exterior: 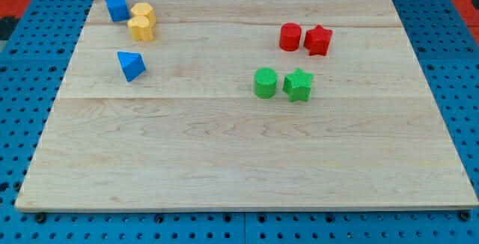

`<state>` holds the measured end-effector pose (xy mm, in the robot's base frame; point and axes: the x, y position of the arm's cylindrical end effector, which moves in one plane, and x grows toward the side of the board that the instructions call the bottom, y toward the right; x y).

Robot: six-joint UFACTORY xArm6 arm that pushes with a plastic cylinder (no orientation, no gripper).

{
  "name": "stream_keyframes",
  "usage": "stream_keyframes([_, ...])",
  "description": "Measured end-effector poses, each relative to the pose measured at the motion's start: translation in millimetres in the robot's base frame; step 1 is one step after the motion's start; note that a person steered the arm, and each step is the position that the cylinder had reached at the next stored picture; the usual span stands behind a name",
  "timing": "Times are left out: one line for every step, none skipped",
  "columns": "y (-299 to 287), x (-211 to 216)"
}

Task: Move blue cube along with yellow heart a bit right

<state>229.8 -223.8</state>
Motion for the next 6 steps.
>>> stream_keyframes([-2, 122])
stream_keyframes([11, 198])
stream_keyframes([-80, 189])
stream_keyframes([-35, 125])
stream_keyframes([40, 90])
stream_keyframes([41, 88])
